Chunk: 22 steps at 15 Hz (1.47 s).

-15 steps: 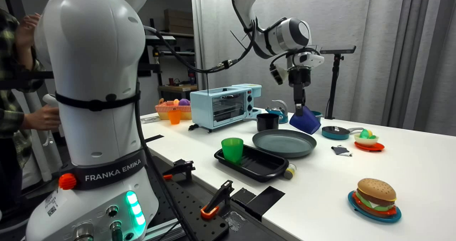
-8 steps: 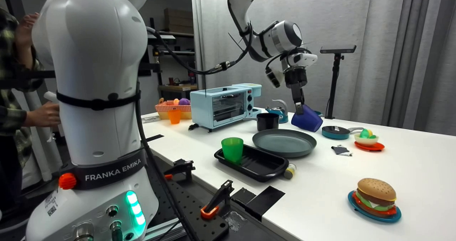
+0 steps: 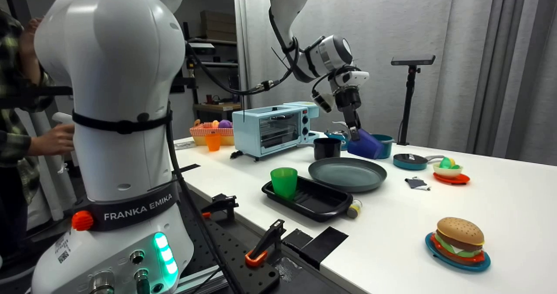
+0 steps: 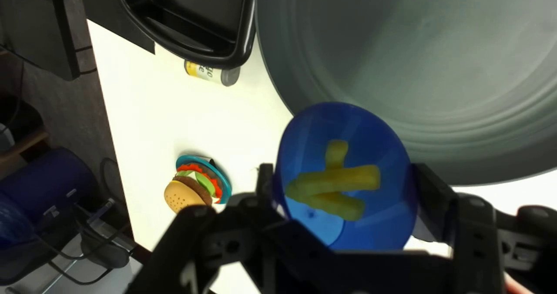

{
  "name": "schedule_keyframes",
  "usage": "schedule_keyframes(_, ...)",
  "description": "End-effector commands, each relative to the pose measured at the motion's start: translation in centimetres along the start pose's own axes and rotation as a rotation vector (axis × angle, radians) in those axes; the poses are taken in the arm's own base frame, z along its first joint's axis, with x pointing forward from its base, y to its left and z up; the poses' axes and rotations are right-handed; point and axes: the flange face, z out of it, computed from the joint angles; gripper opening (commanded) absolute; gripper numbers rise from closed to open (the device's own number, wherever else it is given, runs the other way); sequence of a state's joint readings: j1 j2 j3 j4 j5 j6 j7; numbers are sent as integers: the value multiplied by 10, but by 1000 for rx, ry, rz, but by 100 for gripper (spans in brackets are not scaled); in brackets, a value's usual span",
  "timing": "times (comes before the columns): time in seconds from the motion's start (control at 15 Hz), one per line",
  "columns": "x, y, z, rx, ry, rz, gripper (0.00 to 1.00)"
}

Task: Pour the contents of the blue cup onto the plate

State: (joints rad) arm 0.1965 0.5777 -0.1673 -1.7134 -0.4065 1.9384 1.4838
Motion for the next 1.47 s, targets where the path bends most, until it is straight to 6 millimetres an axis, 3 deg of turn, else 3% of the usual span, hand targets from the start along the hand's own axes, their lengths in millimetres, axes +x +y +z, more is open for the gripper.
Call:
schedule_keyframes(0.0,7,-3,-7,-37,92,55,52)
schedule_keyframes(1.4,16,2,-15,-175,424,156,52)
